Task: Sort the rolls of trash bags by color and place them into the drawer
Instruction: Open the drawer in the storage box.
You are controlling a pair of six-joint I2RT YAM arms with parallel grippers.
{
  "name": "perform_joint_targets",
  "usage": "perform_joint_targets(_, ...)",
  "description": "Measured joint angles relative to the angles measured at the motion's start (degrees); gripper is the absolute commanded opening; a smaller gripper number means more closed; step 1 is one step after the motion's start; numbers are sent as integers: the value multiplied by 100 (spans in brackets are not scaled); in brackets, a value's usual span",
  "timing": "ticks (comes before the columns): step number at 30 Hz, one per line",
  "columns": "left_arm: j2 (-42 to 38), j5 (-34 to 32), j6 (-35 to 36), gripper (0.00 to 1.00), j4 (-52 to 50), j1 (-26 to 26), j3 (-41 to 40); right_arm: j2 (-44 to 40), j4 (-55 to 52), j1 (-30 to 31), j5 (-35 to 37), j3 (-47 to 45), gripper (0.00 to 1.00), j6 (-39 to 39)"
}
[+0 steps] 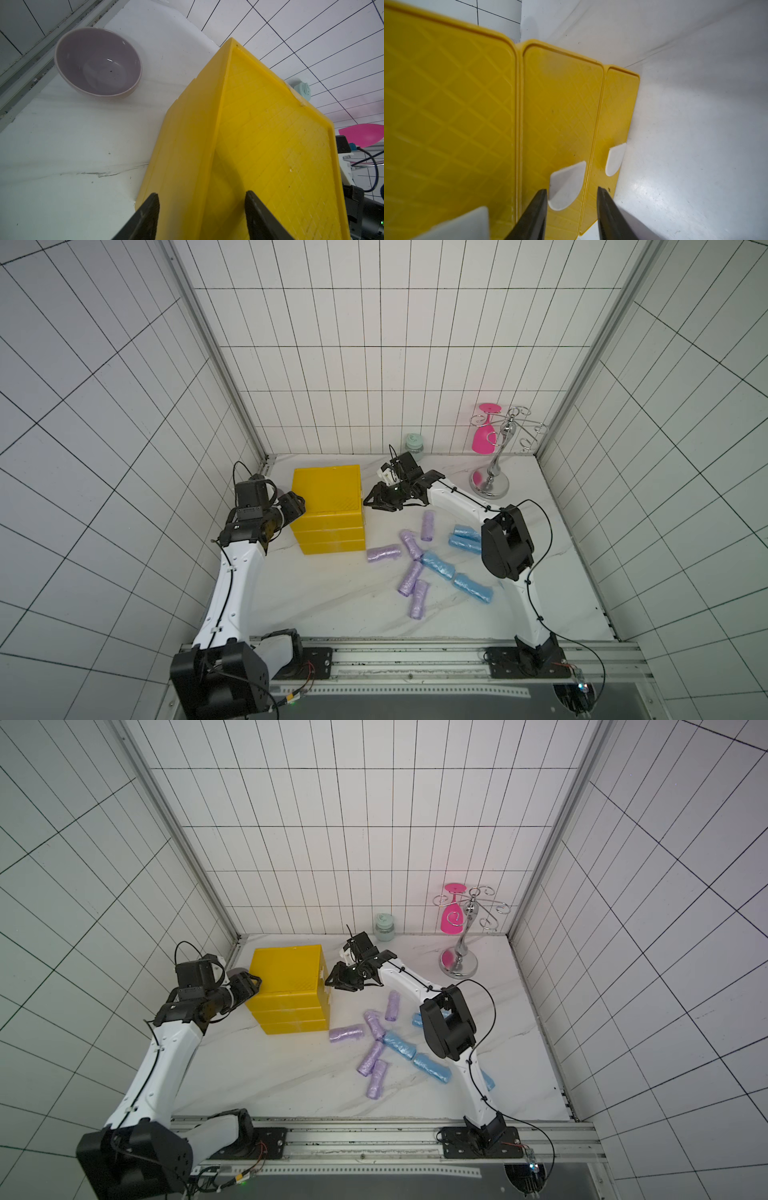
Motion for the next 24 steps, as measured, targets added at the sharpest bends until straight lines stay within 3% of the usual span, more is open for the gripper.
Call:
perform_joint_targets(6, 66, 72, -4, 64, 83, 0, -2, 72, 44, 39, -28, 17, 39, 44)
perform_joint_targets(19, 103, 208, -39, 61, 177, 83, -31, 59, 31, 42, 149, 109, 9, 24)
perform_joint_targets(24, 133, 313, -48, 61, 192, 127, -31, -101, -44, -50, 273, -79, 4, -52)
